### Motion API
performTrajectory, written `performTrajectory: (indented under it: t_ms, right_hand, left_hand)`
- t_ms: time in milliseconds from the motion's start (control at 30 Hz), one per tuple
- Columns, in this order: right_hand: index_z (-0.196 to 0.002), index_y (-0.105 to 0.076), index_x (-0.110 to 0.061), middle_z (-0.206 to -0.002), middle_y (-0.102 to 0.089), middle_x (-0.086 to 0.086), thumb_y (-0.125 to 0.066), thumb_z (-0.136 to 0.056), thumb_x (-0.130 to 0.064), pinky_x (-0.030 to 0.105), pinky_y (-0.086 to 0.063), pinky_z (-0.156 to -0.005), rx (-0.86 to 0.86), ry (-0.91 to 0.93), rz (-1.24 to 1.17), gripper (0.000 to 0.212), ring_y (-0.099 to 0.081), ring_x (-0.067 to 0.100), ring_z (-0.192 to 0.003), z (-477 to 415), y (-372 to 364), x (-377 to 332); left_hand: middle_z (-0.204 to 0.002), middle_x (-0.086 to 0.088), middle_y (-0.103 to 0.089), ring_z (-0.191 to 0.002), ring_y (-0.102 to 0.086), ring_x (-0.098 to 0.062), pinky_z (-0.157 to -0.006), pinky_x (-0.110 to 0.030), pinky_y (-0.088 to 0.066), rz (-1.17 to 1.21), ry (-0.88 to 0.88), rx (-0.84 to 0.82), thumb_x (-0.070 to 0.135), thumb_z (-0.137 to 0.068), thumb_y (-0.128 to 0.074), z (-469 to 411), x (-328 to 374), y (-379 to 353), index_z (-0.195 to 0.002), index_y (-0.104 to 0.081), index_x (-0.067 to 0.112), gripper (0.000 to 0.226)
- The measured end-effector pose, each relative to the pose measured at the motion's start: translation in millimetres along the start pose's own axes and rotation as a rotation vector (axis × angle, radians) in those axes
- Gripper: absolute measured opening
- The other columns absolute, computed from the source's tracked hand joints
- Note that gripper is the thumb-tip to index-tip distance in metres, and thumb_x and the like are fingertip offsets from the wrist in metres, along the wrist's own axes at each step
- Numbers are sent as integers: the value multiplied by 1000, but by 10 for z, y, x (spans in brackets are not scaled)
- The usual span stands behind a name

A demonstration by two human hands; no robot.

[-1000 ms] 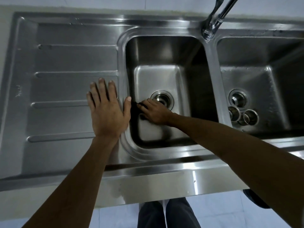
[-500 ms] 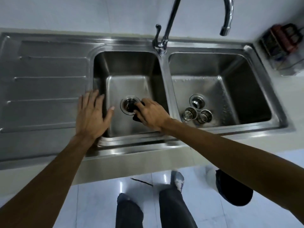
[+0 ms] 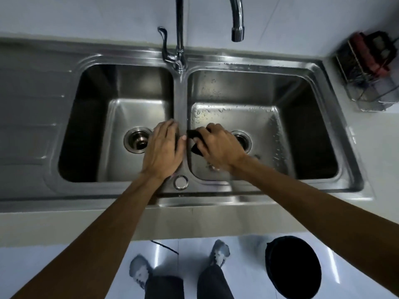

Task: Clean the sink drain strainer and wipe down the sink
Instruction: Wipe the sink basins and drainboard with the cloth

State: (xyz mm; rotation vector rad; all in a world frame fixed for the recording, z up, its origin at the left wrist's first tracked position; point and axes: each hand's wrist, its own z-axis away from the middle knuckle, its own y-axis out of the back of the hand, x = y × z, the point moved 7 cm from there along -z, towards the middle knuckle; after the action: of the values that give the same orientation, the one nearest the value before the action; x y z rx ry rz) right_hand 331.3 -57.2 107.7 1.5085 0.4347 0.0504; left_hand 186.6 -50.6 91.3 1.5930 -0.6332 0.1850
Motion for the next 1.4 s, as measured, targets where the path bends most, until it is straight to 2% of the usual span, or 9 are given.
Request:
performTrajectory:
  t_ms: [433, 567, 667, 767, 833, 967, 1167, 1300, 1400]
  right_hand:
    - [-126, -56, -6, -118, -60, 22, -35, -104, -38, 46, -50, -88, -112, -66, 78, 44, -56, 36, -106, -701, -890, 1295]
    - [-124, -56, -6, -117, -60, 22, -33, -104, -38, 47, -48, -91, -53, -58, 82, 44, -55, 35, -106, -952, -1094, 1311]
    - [-143, -43, -11, -135, -52, 22, -24, -102, -51, 49, -42, -100, -79, -82, 63, 60, -48, 37, -120, -1252, -1211, 1314]
    - [-159, -6, -18, -165, -11, 15, -14, -96, -68, 63, -10, -117, -235, -152, -3, 81, -8, 38, -151, -1420, -1455, 1416]
    - [-159, -3, -15, -167, -1, 12, -12, -99, -63, 60, 3, -118, -295, -128, 41, 77, 4, 34, -153, -1414, -1613, 1452]
    - [-158, -7, -5, -166, -6, 16, -23, -106, -42, 47, -4, -123, -319, 43, 77, 66, -2, 32, -153, -1394, -1754, 1378]
    - [-158, 12, -12, -164, 20, 11, -14, -105, -49, 54, 8, -122, -376, -45, 86, 69, 17, 31, -152, -1507, -1965, 1271]
    - [-159, 4, -18, -167, 12, 6, -18, -105, -51, 51, 5, -123, -359, 52, 149, 68, 12, 27, -153, -1402, -1869, 1503]
    - [-160, -2, -20, -168, 5, 6, -22, -105, -50, 51, 1, -123, -305, -18, 188, 66, 6, 26, -154, -1265, -1720, 1957]
  left_hand:
    - [-167, -12, -3, -154, 3, -30, -124, -51, -3, -326, 57, -159, 63, -100, -18, -444, 109, -685, -158, -13, 11, 78]
    - [-167, -11, -5, -154, 3, -29, -124, -51, -6, -284, 65, -157, 59, -100, -22, -422, 155, -669, -158, -15, 11, 76]
    - [-168, -9, -3, -154, 5, -27, -125, -51, -5, -277, 69, -150, 59, -100, -21, -458, 120, -660, -159, -14, 12, 75]
    - [-168, -7, -2, -154, 6, -26, -125, -50, -6, -277, 70, -151, 58, -100, -22, -478, 102, -678, -159, -14, 13, 74]
    - [-168, -6, -1, -154, 7, -25, -125, -49, -5, -282, 71, -159, 59, -101, -21, -482, 86, -688, -159, -13, 14, 74]
    - [-168, -7, 3, -154, 9, -26, -125, -49, -3, -306, 74, -168, 60, -101, -18, -490, 73, -700, -159, -10, 14, 75]
    - [-168, -6, -1, -154, 7, -25, -125, -48, -3, -296, 76, -151, 62, -100, -19, -506, 70, -706, -159, -11, 15, 76]
    - [-168, -5, 2, -154, 10, -23, -125, -50, -4, -255, 96, -188, 62, -100, -22, -478, 94, -677, -160, -9, 13, 79]
    - [-166, -9, -16, -154, -6, -27, -123, -55, -8, -278, 110, -146, 63, -99, -26, -532, 93, -588, -157, -18, 11, 79]
